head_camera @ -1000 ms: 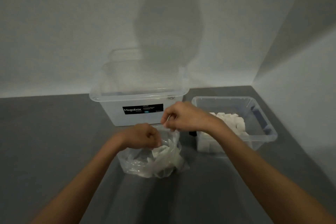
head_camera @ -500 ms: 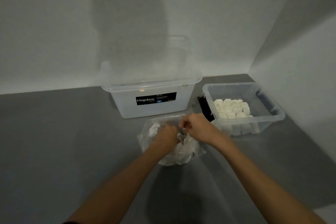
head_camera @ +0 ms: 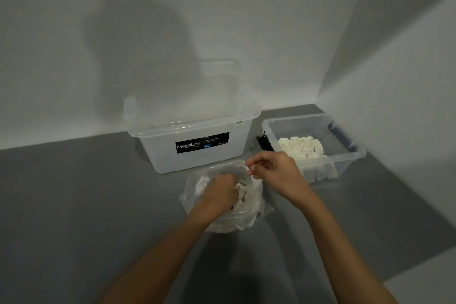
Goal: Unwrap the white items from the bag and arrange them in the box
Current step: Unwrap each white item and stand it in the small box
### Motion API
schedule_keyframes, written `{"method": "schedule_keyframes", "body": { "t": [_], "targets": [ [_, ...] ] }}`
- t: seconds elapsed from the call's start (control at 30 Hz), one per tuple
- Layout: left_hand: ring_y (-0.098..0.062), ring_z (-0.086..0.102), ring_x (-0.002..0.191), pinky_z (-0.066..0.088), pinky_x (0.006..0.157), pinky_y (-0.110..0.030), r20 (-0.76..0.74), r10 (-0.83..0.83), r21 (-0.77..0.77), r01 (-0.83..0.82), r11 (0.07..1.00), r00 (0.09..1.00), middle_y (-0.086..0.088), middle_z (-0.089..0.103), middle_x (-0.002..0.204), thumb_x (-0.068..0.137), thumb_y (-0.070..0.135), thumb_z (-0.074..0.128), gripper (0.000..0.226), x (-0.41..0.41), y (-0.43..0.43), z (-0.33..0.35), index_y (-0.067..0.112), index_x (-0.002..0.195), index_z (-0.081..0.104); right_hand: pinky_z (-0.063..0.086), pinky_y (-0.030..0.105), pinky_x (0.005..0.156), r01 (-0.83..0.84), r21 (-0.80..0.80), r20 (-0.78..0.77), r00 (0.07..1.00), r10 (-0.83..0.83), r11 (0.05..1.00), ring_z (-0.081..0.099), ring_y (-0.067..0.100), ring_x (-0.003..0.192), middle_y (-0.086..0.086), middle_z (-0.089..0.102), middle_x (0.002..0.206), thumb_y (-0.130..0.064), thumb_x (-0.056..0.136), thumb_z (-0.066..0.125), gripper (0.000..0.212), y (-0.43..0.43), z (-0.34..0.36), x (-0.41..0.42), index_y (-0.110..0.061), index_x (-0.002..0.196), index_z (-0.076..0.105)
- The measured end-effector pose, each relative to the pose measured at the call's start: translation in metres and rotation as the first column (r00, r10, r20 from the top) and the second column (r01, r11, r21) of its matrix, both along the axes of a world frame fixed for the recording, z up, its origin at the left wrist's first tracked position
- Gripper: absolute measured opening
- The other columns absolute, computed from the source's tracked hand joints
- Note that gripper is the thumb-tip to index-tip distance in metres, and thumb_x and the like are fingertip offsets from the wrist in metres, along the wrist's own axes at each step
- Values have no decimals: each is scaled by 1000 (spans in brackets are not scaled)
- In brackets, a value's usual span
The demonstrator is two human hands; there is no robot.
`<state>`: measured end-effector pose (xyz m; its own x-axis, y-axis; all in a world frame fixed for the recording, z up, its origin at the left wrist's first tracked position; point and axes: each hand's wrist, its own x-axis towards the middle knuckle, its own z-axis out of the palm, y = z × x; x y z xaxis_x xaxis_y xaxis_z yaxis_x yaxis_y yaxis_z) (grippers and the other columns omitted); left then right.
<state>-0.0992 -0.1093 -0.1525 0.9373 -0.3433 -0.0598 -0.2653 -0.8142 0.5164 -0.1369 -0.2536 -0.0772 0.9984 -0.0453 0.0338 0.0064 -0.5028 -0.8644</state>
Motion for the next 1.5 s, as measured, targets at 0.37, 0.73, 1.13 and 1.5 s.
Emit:
{"method": "schedule_keyframes", "body": {
  "t": [0.37,0.73,1.13,1.5],
  "targets": [
    [-6,64,68,51,62,-13,-79,172,-535,-187,824,982,3,70,77,80,15,74,8,-22,61,76,14,84,67,55,26,65,5,239,-88,996,16,971,65,14,74,7,71,88,-18,90,63,13,11,7,-11,-18,100,71],
    [0,60,64,44,55,-9,-139,138,-736,-195,648,981,-7,69,79,83,14,70,12,-35,66,79,4,89,68,44,21,49,45,313,-26,999,-38,949,50,14,60,11,60,69,-11,84,69,5,24,20,-5,-12,87,74],
    [2,63,85,42,82,-25,-295,-15,-763,-226,606,955,8,70,98,97,25,50,18,-31,57,101,23,96,68,59,29,72,-39,473,-67,994,80,880,68,18,72,12,73,80,-13,89,65,15,9,30,-16,-1,94,72],
    [-17,58,104,41,95,-38,-364,-221,-777,-164,607,905,4,68,101,99,26,46,23,-20,34,124,27,99,69,55,23,66,-92,642,-79,980,184,761,67,14,75,6,70,79,-17,81,69,18,12,42,-18,-1,89,71]
  ]
}}
